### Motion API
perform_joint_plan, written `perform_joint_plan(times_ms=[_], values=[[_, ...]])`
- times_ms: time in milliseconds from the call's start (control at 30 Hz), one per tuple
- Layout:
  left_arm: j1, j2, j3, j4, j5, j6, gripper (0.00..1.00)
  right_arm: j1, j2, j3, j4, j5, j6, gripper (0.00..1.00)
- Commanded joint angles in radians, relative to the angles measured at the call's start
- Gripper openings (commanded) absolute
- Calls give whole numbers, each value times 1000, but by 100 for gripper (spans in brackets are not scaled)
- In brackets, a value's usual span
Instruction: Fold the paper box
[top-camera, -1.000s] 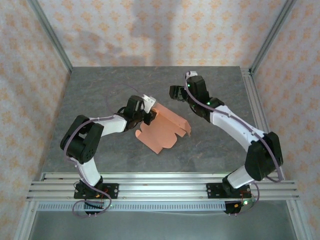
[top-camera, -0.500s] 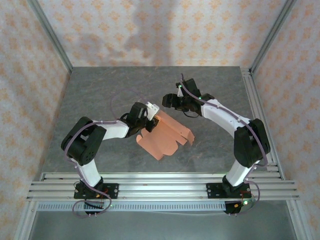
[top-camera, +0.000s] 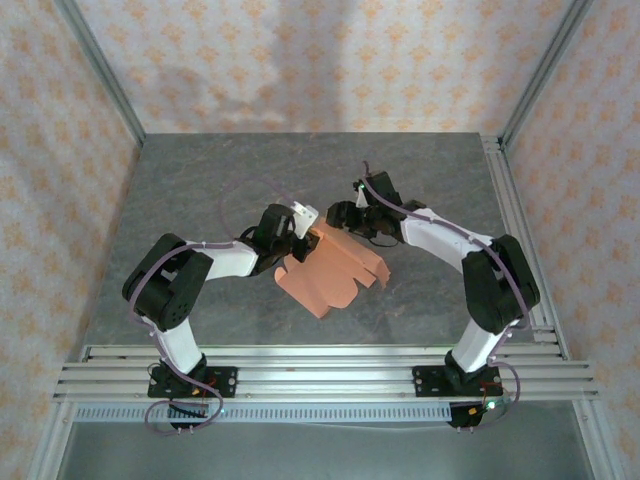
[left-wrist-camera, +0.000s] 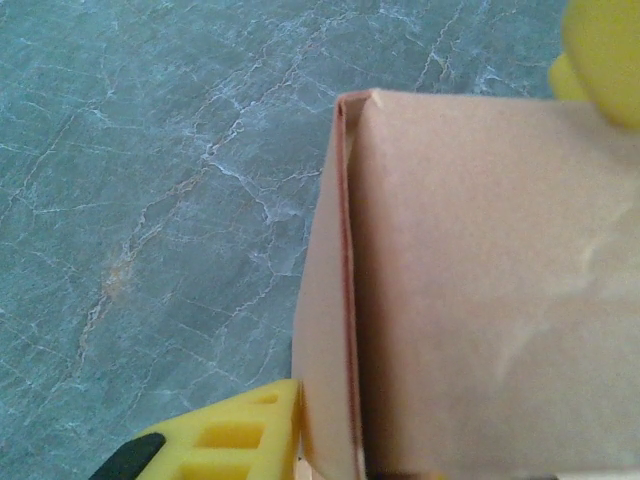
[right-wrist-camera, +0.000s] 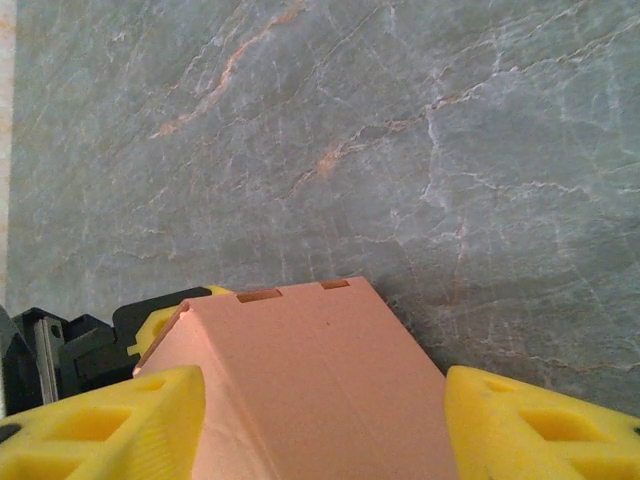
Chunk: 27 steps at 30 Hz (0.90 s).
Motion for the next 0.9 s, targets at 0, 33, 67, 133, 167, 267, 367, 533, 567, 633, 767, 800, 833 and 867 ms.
perform_joint_plan(times_ms=[0, 33, 67, 133, 167, 267, 367, 533, 567, 633, 767, 800, 833, 867], values=[[-4, 24, -12, 49, 20, -19, 19, -4, 34, -9, 58, -86, 9, 64], [-4, 29, -12, 52, 21, -23, 19, -5, 42, -8, 55, -97, 7, 64], [-4, 33, -12, 59, 20, -28, 19, -4, 52, -6, 44, -98, 3, 64], [-3, 41, -14, 65, 15, -34, 19, -5, 66, -6, 24, -83, -7, 63], [-4, 41, -17, 72, 9, -39, 20, -5, 72, -7, 11, -69, -9, 62], [-4, 40, -29, 100, -10, -52, 23, -4, 76, -5, -24, -29, -18, 60], [-4, 38, -43, 135, -32, -72, 27, -4, 76, -3, -47, 2, -22, 57], [-4, 43, -93, 278, -55, -118, 34, -5, 90, 12, -60, 1, -11, 54], [-5, 53, -108, 328, -52, -117, 35, -5, 92, 14, -61, 1, -7, 54], [-5, 71, -142, 424, -57, -119, 35, -5, 95, 19, -64, -1, -3, 54], [-8, 83, -161, 484, -58, -120, 34, -5, 94, 25, -71, -13, -2, 53], [-9, 85, -160, 488, -57, -120, 34, -4, 96, 28, -73, -18, -1, 53], [-10, 89, -158, 490, -56, -121, 34, -5, 98, 28, -74, -24, 2, 53], [-14, 95, -151, 492, -50, -122, 33, -4, 103, 30, -70, -30, 7, 53]])
